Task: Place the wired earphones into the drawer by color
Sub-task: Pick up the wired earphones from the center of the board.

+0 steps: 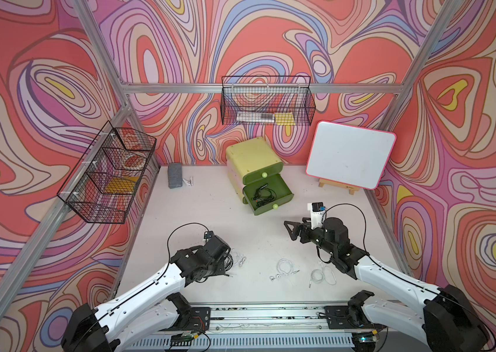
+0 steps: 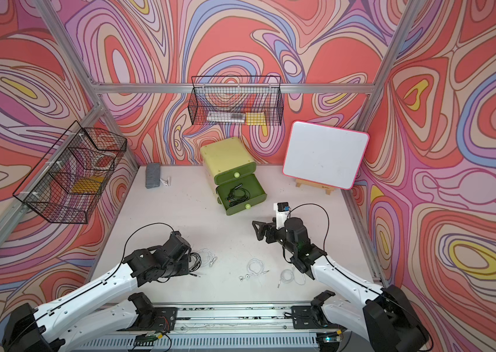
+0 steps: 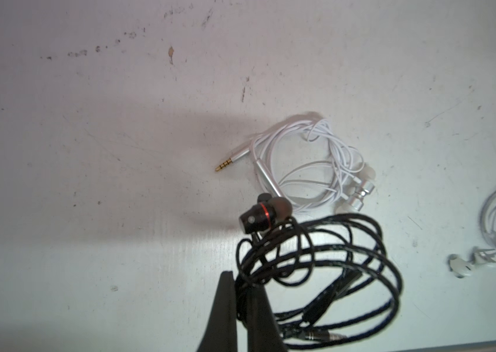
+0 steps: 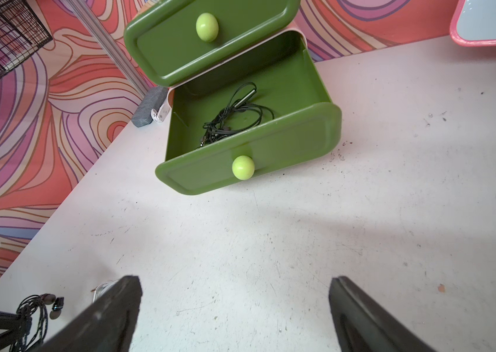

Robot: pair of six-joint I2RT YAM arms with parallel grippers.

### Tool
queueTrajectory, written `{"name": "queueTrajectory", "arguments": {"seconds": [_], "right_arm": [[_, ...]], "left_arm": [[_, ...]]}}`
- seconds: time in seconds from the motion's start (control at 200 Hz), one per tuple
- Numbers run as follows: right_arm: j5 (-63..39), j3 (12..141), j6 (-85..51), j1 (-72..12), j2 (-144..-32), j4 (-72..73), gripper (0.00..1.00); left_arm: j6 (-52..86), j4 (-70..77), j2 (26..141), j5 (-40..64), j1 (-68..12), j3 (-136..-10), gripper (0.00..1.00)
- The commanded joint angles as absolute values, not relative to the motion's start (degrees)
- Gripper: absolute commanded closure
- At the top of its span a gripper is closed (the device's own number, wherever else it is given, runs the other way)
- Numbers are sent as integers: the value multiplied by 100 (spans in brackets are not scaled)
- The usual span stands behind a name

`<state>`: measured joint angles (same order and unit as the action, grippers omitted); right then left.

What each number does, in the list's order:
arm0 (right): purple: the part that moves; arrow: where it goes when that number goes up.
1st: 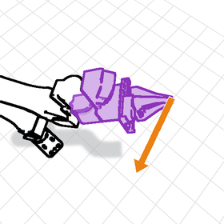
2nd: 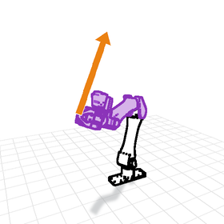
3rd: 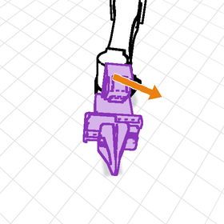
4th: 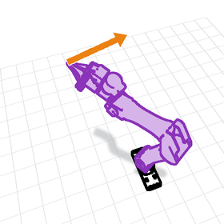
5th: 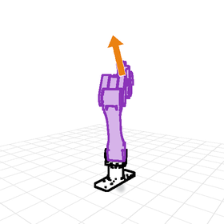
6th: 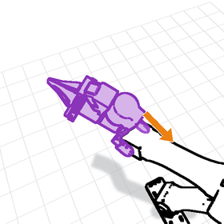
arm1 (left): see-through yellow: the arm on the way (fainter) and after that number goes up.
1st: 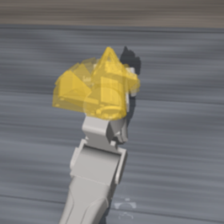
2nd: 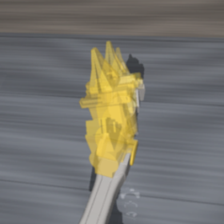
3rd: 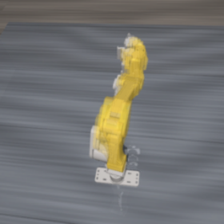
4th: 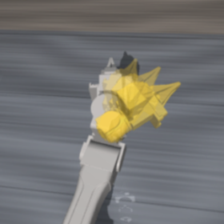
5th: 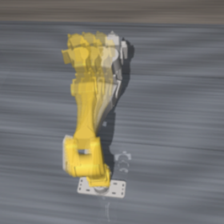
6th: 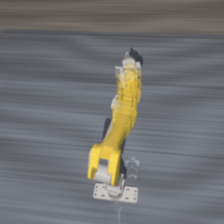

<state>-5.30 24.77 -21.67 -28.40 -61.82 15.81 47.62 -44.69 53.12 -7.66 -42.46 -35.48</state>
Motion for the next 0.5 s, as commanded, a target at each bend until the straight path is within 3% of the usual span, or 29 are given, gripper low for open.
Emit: {"name": "queueTrajectory", "arguments": {"seconds": [0.0,0.496], "right_arm": [[-423,2391,-2081,-2837,-6122,1591,2],[384,2189,-2131,-2830,-5658,1544,2]], "left_arm": [[4447,-4559,5254,-811,-4271,-3913,100],[3882,-3205,5429,-845,-4271,-4499,100]]}}
